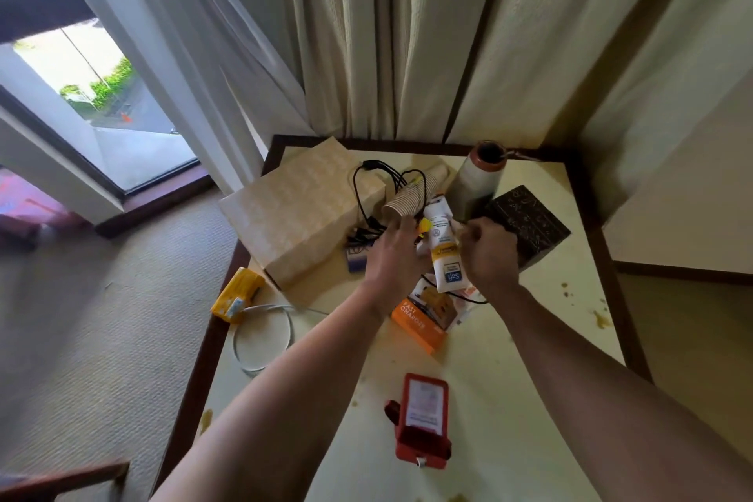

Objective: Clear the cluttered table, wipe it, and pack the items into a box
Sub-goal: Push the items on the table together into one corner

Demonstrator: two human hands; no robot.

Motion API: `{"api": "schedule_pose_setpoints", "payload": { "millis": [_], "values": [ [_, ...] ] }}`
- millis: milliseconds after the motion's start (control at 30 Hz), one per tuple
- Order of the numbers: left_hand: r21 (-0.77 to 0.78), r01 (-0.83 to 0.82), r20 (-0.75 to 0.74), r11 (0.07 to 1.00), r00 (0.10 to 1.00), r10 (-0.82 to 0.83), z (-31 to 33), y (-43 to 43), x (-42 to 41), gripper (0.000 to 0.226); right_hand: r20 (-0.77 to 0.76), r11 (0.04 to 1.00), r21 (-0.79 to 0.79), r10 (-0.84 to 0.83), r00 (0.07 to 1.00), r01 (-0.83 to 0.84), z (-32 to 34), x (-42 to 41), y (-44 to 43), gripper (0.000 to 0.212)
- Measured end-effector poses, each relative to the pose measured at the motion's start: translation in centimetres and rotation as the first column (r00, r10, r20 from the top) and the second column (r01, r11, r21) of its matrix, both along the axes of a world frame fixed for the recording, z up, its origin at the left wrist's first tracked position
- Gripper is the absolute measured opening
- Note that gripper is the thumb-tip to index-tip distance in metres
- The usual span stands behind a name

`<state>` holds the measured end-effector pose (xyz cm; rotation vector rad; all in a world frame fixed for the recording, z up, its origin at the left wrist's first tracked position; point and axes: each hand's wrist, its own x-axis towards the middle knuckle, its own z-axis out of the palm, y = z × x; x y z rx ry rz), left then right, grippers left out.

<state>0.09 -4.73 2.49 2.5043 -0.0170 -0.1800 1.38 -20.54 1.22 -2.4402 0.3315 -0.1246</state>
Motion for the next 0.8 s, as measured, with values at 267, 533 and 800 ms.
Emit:
{"api": "schedule_pose_setpoints", "payload": {
  "millis": [267,533,800],
  "values": [
    [-0.052,-0.06,0.144,0.997,0.987,0.067,-0.8,2.2,-1.9,0.039,-0.041,0.986,-0.002,0.165,0.985,-0.165,0.2,-9.1,2.8,0.018],
    [0.059,-0.486,0.342,0.872,0.83,0.44,-2.4,14.4,-10.7,0.019,-0.475,0.94,-0.196,0.157,0.866,-0.278,-1.1,-19.0,6.5,0.051],
    [0.43,-0.332,-0.165,0.84,0.885,0.435,-5.7,22.5,-10.5,0.068,-0.52,0.929,-0.275,0.072,0.851,-0.247,-2.0,-21.4,8.5,0.072]
  ]
}}
